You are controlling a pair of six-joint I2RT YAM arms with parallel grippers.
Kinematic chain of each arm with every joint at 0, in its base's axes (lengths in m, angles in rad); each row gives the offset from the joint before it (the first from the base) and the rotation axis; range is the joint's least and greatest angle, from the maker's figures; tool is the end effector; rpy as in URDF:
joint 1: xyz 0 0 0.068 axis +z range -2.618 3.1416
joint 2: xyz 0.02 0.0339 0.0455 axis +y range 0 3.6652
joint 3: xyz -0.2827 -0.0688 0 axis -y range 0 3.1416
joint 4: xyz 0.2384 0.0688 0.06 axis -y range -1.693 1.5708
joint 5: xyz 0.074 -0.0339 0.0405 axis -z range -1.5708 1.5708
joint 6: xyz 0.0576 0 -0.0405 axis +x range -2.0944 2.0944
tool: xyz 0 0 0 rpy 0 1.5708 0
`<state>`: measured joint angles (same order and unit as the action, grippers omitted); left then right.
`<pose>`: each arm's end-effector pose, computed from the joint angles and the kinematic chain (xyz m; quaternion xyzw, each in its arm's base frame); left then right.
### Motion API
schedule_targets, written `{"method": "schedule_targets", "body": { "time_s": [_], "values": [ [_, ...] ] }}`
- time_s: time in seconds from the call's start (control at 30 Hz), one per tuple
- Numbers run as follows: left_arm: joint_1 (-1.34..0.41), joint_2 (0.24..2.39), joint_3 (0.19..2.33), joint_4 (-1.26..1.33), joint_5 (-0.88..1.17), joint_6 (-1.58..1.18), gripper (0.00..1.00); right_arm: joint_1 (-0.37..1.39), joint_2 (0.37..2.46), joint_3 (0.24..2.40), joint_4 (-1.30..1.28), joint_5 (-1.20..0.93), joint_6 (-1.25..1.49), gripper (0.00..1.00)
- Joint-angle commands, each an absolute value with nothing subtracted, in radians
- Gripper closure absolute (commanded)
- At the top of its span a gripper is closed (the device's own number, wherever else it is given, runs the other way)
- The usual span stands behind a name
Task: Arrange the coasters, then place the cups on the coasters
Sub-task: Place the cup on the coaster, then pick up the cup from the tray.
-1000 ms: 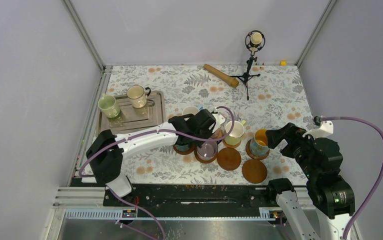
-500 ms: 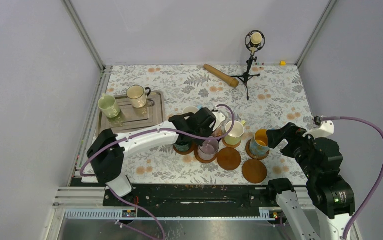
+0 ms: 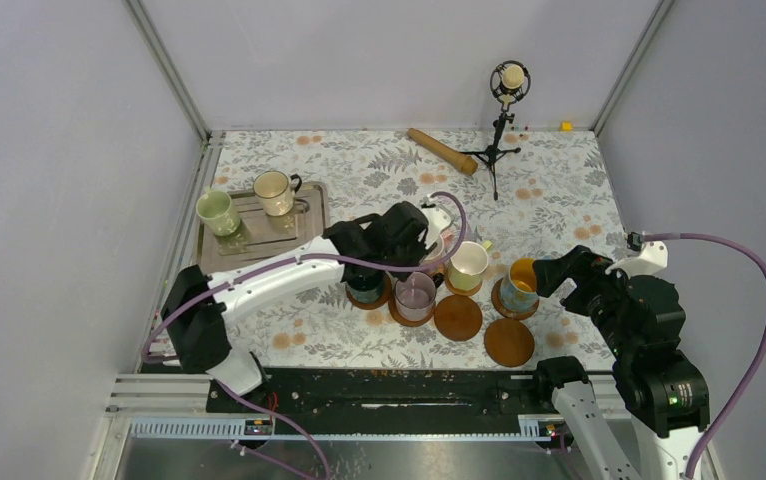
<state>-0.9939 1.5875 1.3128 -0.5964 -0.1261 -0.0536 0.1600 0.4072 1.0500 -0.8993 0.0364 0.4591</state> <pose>0.1997 -0.2935 0.2889 0.4055 0.8456 -0.1198 0.3258 0.0423 0.0047 0.3830 0.1289 0.7811 0.1723 0.5861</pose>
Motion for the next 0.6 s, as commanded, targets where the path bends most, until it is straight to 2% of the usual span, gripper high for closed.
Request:
{"method": "schedule_targets", "body": {
  "time_s": [0.0,0.07,0.1,0.13,0.17,0.2,0.23,0.43,0.57],
  "values": [
    [-0.993,1.487,1.404,-0.601,-0.166,-0.068,0.69,0.166,0.413,1.049,-0.863,0.035,0.444,0.01],
    [-0.993,1.445,1.421,-0.600,-0.207,-0.077,0.67,0.166,0.417,1.046,-0.863,0.028,0.445,0.01],
    [-0.992,1.427,1.425,-0.594,-0.246,-0.087,0.62,0.166,0.418,1.044,-0.864,0.020,0.443,0.00],
    [-0.992,1.410,1.429,-0.589,-0.296,-0.095,0.52,0.166,0.421,1.042,-0.864,0.013,0.441,0.01],
    [-0.992,1.397,1.432,-0.584,-0.367,-0.107,0.30,0.166,0.427,1.040,-0.866,0.010,0.441,0.01],
    [-0.990,1.389,1.432,-0.578,-0.438,-0.119,0.13,0.166,0.431,1.040,-0.869,0.009,0.443,0.01],
    [-0.981,1.386,1.434,-0.578,-0.490,-0.117,0.04,0.166,0.437,1.040,-0.874,0.009,0.443,0.01],
    [-0.882,1.408,1.461,-0.634,-0.765,-0.126,0.01,0.166,0.445,1.017,-0.854,0.003,0.443,0.01],
    [-0.650,1.382,1.443,-0.671,-0.668,-0.249,0.01,0.166,0.448,1.015,-0.847,0.003,0.446,0.00]
  ]
}}
